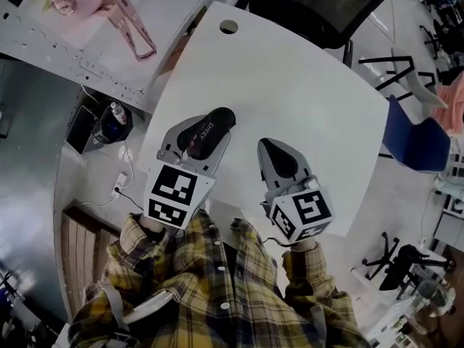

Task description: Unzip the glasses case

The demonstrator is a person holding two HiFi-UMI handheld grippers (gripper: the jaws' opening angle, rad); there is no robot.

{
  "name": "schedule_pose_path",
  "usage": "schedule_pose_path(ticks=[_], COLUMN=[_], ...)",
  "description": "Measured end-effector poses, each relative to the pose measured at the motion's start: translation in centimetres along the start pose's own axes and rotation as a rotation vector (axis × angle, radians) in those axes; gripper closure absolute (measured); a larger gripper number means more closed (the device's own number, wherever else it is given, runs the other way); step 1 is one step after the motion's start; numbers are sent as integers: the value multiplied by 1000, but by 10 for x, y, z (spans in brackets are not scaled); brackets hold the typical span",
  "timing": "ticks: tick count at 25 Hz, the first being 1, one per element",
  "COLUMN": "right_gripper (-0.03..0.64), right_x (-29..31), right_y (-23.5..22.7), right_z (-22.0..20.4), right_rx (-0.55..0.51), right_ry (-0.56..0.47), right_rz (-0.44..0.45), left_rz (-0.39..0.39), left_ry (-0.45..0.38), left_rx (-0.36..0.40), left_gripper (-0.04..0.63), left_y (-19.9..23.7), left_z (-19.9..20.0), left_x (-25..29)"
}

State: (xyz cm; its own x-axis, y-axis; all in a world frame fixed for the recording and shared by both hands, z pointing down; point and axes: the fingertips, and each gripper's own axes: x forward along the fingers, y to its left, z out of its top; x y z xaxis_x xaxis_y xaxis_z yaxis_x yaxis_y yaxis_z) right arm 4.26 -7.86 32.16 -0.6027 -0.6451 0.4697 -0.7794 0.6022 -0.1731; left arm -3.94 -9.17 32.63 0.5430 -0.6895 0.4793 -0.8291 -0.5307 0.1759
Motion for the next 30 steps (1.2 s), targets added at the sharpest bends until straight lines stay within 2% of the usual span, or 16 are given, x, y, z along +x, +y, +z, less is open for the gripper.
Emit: schedule_pose_path(ticks=[5, 8, 14, 19, 23, 30], right_gripper=[618, 618, 618, 618, 618, 617], right_x=[9, 17, 28, 36, 40, 50], right_y=[-11, -16, -21, -28, -32, -36], right_z=[-26, -36, -47, -50, -55, -64], right_rx=[30, 44, 67, 70, 74, 70], right_ry=[66, 93, 119, 111, 124, 151], right_rz=[11, 18, 33, 42, 48, 70], left_rz=[-5, -10, -29, -18, -18, -17], left_ry=[113, 155, 237, 311, 332, 318], left_rx=[45, 53, 51, 119, 150, 154], left_gripper=[366, 364, 318, 295, 295, 295], left_y=[8, 13, 14, 20, 20, 20], left_z=[-40, -55, -90, -112, -122, -123], left_x=[27, 39, 60, 73, 78, 80])
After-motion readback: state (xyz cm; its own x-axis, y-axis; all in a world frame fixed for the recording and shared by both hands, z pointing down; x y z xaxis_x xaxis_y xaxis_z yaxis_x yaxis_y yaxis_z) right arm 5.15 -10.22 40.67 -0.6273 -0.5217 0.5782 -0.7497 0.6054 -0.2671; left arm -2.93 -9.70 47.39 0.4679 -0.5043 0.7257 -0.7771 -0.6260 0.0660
